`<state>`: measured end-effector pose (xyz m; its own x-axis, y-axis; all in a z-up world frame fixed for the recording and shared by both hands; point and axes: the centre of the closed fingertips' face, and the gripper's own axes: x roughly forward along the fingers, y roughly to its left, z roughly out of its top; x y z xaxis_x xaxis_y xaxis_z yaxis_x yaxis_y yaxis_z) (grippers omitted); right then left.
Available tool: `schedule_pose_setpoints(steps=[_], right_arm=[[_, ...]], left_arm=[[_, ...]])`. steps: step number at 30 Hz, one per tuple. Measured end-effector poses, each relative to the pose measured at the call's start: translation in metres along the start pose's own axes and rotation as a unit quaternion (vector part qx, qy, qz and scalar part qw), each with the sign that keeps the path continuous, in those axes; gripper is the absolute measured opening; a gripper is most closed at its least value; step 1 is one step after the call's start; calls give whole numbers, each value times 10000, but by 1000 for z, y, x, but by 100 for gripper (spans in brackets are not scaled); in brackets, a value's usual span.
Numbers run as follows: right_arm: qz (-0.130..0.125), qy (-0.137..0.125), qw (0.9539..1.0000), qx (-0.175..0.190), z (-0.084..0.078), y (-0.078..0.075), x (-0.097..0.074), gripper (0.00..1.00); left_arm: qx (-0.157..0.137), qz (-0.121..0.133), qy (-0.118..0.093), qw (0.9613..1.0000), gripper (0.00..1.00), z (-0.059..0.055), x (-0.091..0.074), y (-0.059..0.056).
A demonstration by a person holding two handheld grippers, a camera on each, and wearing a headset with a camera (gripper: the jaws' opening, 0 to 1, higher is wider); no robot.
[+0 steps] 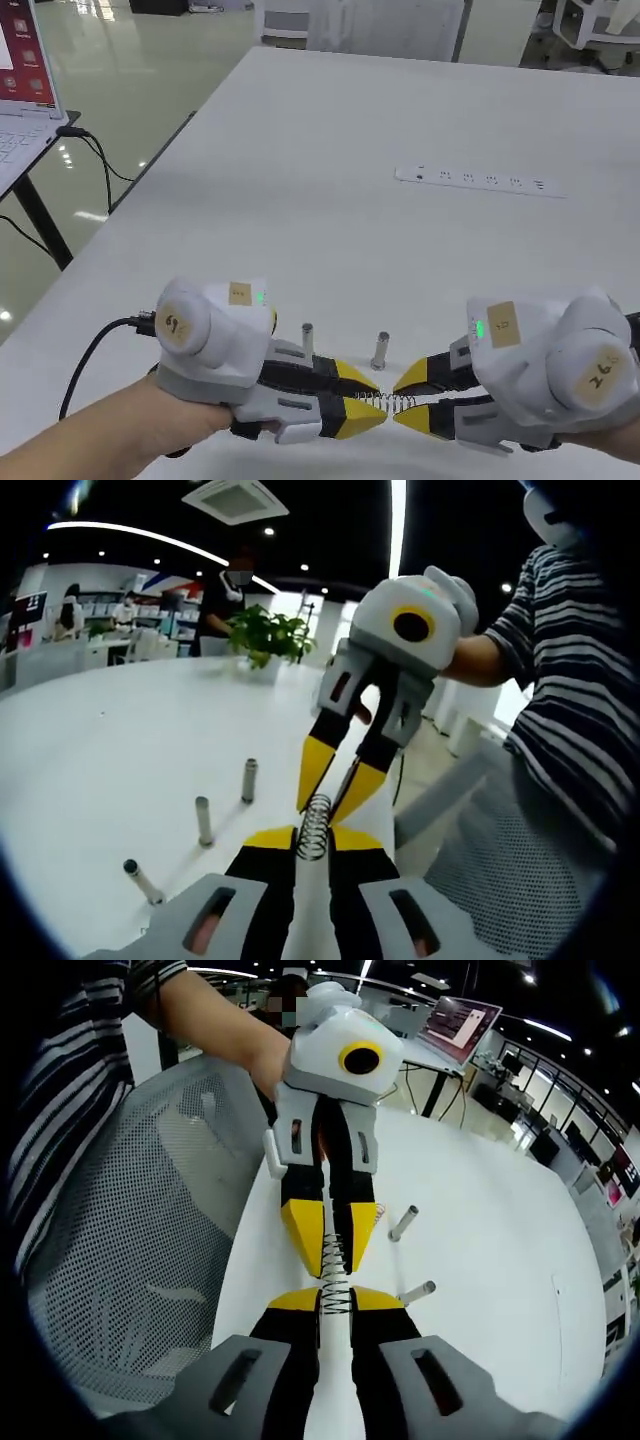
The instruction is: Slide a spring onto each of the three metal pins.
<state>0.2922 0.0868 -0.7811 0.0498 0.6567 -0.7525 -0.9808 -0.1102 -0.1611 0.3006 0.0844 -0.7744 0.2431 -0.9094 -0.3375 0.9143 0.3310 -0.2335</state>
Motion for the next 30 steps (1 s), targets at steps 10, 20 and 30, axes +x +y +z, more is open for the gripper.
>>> schedule_pose_setpoints(steps=[10, 20, 30], right_arm=[[29, -89, 9999, 74, -2, 6, 0, 8], [60, -113, 9995, 278, -13, 11, -3, 10], [118, -132, 9993, 315, -14, 17, -3, 8]], left_arm=[[152, -347, 138, 9992, 3, -2, 2, -7], [311, -609, 259, 9973, 2, -3, 2, -13], [385, -832, 353, 9952, 2, -5, 5, -19]])
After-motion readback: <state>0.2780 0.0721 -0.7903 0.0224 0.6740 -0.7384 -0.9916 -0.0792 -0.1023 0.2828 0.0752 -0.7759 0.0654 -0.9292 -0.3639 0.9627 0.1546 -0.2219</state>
